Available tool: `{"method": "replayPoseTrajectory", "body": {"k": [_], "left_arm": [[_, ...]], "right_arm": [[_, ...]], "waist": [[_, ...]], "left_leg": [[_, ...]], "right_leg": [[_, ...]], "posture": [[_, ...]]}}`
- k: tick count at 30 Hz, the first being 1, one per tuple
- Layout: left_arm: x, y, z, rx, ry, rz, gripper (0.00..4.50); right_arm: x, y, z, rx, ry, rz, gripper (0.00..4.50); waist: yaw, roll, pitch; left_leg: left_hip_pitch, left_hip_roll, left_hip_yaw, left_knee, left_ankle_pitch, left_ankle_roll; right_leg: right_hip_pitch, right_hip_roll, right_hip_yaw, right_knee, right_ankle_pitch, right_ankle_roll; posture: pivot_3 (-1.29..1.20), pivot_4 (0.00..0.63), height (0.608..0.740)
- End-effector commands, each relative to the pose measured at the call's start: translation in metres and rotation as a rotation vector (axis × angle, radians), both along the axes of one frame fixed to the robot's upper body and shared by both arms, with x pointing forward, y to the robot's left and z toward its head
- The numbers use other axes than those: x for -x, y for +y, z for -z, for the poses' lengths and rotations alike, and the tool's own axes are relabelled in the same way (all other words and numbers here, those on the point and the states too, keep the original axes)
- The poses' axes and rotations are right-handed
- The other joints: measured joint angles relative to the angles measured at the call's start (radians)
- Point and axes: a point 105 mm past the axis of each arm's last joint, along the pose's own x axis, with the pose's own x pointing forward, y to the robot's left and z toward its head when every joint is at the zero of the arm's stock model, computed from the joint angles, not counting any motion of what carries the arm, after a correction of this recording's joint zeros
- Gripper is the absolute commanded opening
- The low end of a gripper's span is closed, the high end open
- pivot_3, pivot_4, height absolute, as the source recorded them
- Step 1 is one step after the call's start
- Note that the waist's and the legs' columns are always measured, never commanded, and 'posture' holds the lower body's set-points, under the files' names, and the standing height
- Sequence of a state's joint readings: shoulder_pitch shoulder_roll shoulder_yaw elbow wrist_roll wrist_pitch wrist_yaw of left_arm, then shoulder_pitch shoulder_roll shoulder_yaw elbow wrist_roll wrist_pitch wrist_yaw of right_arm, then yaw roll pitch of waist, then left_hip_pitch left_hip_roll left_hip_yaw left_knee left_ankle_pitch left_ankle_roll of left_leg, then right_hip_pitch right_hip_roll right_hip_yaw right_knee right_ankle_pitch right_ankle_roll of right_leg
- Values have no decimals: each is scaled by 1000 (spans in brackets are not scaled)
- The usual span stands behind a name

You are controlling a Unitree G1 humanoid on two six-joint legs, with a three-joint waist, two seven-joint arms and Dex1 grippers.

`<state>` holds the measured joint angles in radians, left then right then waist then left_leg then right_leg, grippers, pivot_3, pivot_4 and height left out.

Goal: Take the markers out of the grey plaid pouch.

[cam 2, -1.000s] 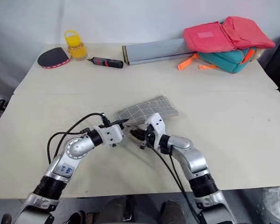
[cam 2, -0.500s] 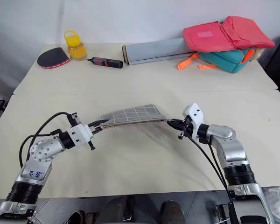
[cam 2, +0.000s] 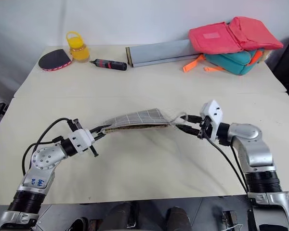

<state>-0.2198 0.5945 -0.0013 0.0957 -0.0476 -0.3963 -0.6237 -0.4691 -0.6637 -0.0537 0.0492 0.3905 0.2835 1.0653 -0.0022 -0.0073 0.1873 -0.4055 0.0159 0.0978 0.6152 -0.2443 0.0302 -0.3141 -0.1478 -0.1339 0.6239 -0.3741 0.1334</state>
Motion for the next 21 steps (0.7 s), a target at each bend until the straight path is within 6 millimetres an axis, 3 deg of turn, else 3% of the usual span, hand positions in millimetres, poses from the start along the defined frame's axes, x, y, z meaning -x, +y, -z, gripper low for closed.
{"method": "replayPoseTrajectory", "body": {"k": [1, 3, 7, 11, 16, 21], "left_arm": [[-1, 0, -2, 32, 12, 6, 0], [-2, -3, -1, 37, 23, 11, 0], [-5, -6, -1, 49, 27, 14, 0], [-5, -13, -7, 70, 23, 24, 0], [-3, -18, -13, 82, 19, 32, 0], [-2, -23, -15, 84, 16, 33, 0]], "right_arm": [[10, 20, -35, -15, -162, -91, 1816], [15, 43, -39, -42, -207, -143, 1371], [31, 83, -32, -46, -279, -241, 31], [39, 104, -3, 81, -320, -297, 31], [8, 112, 7, 135, -380, -174, 31], [0, 115, 18, 177, -396, -155, 31]], "waist": [[-1, 0, 0], [-1, 0, 0], [-2, 0, 0], [4, 0, 0], [-2, 0, 0], [-3, 0, 0]], "left_leg": [[0, 0, 0, 0, 0, 0], [0, 0, 0, 0, 0, 0], [0, 0, 0, 0, 0, -1], [0, -1, -1, 0, 0, 0], [0, -1, -1, 0, 1, -1], [0, 0, -1, 0, 2, -2]], "right_leg": [[0, 0, 0, 0, 0, 0], [0, 0, 0, 0, 0, 0], [-1, 1, 0, 1, 0, 0], [0, 0, 0, 1, 0, 0], [0, 0, 0, 2, 0, 0], [-1, 1, 0, 3, 0, 0]], "posture": [[0, 150, 740], [0, 150, 740], [0, 150, 740], [0, 150, 740], [0, 150, 740], [0, 150, 740]]}}
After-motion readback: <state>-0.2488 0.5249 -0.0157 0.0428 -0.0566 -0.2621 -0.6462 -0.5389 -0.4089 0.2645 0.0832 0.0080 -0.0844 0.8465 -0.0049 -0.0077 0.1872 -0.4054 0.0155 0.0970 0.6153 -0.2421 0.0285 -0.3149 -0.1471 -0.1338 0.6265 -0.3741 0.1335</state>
